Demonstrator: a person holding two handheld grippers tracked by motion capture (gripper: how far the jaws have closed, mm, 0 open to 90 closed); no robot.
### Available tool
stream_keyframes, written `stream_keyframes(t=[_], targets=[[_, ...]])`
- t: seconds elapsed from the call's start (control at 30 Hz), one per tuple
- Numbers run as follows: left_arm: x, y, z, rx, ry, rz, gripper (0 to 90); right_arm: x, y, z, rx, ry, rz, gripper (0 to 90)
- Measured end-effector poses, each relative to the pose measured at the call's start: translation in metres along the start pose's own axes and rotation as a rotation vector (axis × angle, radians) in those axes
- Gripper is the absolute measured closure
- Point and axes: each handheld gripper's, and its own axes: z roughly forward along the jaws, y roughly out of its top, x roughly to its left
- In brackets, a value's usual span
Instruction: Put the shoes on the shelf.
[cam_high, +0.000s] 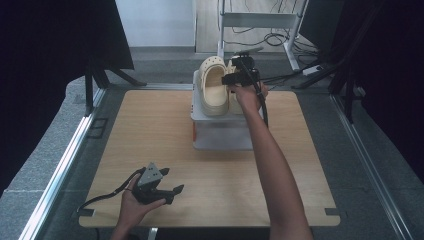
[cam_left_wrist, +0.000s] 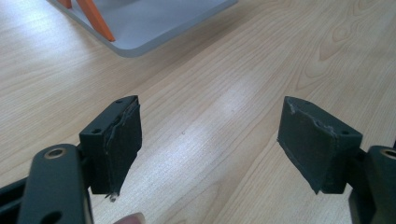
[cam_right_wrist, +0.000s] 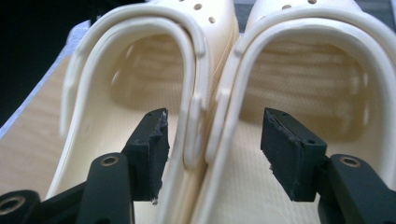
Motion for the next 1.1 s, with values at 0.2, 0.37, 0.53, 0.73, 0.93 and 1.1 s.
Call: stream_keyframes(t=[0.2, 0.37, 0.53, 0.73, 0.93, 1.1], targets=[[-0.001, 0.0, 0.0, 0.001, 0.006, 0.002, 22.2, -0.014, -0.017, -0.024, -0.052, 0.096, -0.06, 41.8], [-0.001, -0.001, -0.002, -0.001, 0.009, 0.006, 22.2, -0.019, -0.032, -0.044, -0.082, 0.18, -0.13, 42.8], [-0.002, -0.001, -0.002, -0.003, 0.002, 0.003, 22.2, -0.023, -0.053, -0.061, -0.107, 0.236, -0.189, 43.2], [-0.002, -0.001, -0.003, -0.008, 0.0, 0.0, 22.2, -0.03, -0.077, -0.075, -0.135, 0.288, -0.219, 44.1], [-0.002, 0.0, -0.004, -0.009, 0.003, 0.004, 22.3, -0.039, -0.105, -0.086, -0.166, 0.352, -0.257, 44.9], [-0.002, 0.0, -0.004, -0.01, 0.003, 0.003, 22.3, -0.05, -0.132, -0.091, -0.184, 0.389, -0.271, 45.1]])
